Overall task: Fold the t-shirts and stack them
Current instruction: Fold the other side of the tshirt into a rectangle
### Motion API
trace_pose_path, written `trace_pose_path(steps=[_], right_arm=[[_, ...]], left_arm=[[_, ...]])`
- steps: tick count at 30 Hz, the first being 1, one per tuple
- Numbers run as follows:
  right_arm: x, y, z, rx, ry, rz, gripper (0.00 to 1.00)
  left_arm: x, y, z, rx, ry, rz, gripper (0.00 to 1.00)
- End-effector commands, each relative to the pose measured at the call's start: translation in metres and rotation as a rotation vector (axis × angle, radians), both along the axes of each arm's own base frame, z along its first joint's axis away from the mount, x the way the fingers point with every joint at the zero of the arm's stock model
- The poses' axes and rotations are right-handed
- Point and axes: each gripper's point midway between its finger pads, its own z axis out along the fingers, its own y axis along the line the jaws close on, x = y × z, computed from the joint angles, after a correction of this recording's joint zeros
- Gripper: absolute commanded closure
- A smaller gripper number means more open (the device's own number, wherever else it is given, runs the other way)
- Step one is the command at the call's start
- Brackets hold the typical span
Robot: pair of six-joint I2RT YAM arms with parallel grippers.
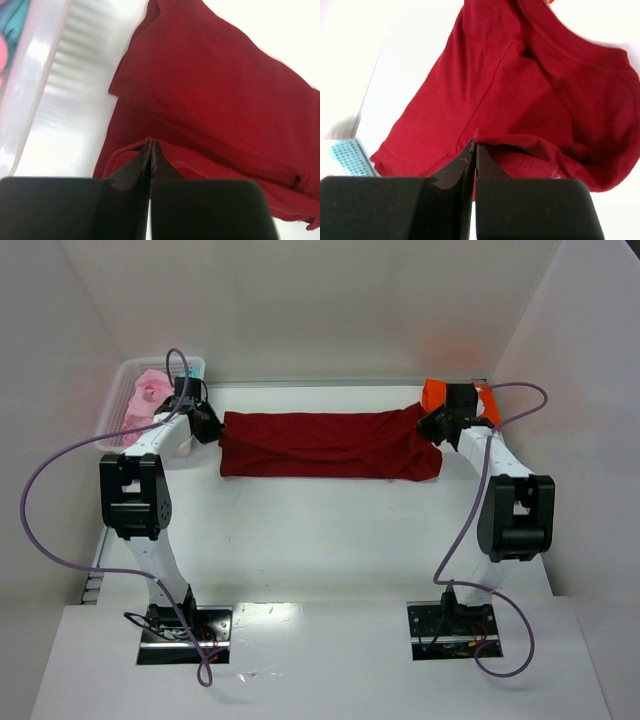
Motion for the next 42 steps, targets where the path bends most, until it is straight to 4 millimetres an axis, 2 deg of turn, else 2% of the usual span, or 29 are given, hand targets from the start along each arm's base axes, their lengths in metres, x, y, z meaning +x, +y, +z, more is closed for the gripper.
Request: trace_pose_path(steps=[1,3,4,5,8,11,13,14,19,20,22,27,29,30,31,32,33,34,36,37,38,39,40,42], right_arm=[[0.026,-0.007,0.009,-0.016,-0.062,0.001,0.99],[0.033,-0.005,0.01,-0.01,-0.066,0.008,0.99],[0.035,-0.005,0.007,-0.01,-0.066,0.008,0.99],[0.037,-0.003,0.004,-0.003,-0.06,0.016,0.99],[0.043,-0.009,0.0,0.012,-0.065,0.016,0.99],[0.048,-0.007,0.004,0.017,-0.075,0.024,0.99],[0.052,-0.008,-0.001,0.011,-0.068,0.029,0.99],[0.058,-0.008,0.005,0.01,-0.084,0.03,0.99],[0.071,-0.008,-0.006,0.025,-0.071,0.052,0.99],[0.075,-0.01,-0.003,0.034,-0.079,0.055,0.99],[0.08,-0.009,-0.01,0.042,-0.075,0.064,0.98],[0.088,-0.006,-0.016,0.048,-0.072,0.085,0.95],[0.09,-0.004,-0.027,0.05,-0.053,0.099,0.95],[0.092,-0.005,-0.024,0.049,-0.062,0.099,0.95],[0.092,-0.005,-0.029,0.043,-0.053,0.104,0.95],[0.093,-0.003,-0.026,0.04,-0.063,0.123,0.94],[0.098,-0.003,-0.027,0.039,-0.071,0.123,0.94],[0.097,-0.002,-0.032,0.036,-0.062,0.139,0.91],[0.104,0.001,-0.026,0.029,-0.091,0.176,0.91],[0.106,0.002,-0.03,0.03,-0.087,0.19,0.89],[0.109,0.003,-0.022,0.018,-0.109,0.211,0.85],[0.109,0.003,-0.03,0.011,-0.097,0.218,0.84],[0.112,0.004,-0.029,0.008,-0.105,0.232,0.84],[0.113,0.003,-0.026,-0.012,-0.111,0.247,0.79]], left_arm=[[0.016,0.008,0.006,0.011,-0.043,-0.008,1.0],[0.02,0.008,0.001,0.011,-0.041,-0.008,1.0],[0.02,0.015,0.001,0.017,-0.041,-0.003,1.0],[0.022,0.013,0.005,0.01,-0.051,-0.01,1.0],[0.028,0.019,0.003,0.017,-0.053,-0.009,1.0],[0.038,0.018,0.013,0.019,-0.089,-0.024,1.0],[0.041,0.018,0.007,0.024,-0.08,-0.031,1.0],[0.045,0.019,0.016,0.025,-0.097,-0.031,1.0],[0.052,0.019,0.003,0.024,-0.079,-0.031,1.0],[0.052,0.019,0.003,0.024,-0.079,-0.031,1.0],[0.052,0.029,-0.003,0.044,-0.067,-0.004,1.0],[0.059,0.037,-0.01,0.058,-0.057,0.006,1.0],[0.06,0.044,-0.013,0.064,-0.047,0.021,1.0],[0.06,0.044,-0.018,0.063,-0.038,0.021,1.0],[0.062,0.044,-0.014,0.064,-0.047,0.021,1.0],[0.062,0.044,-0.014,0.064,-0.047,0.021,1.0],[0.064,0.044,-0.018,0.064,-0.047,0.021,0.98],[0.067,0.044,-0.013,0.065,-0.059,0.021,0.92],[0.069,0.041,-0.008,0.056,-0.072,0.0,0.85],[0.071,0.04,-0.007,0.057,-0.085,-0.012,0.81],[0.071,0.038,-0.006,0.047,-0.086,-0.021,0.67],[0.074,0.033,0.002,0.034,-0.114,-0.049,0.62],[0.073,0.031,-0.001,0.033,-0.114,-0.071,0.57],[0.074,0.025,0.014,0.031,-0.156,-0.125,0.44]])
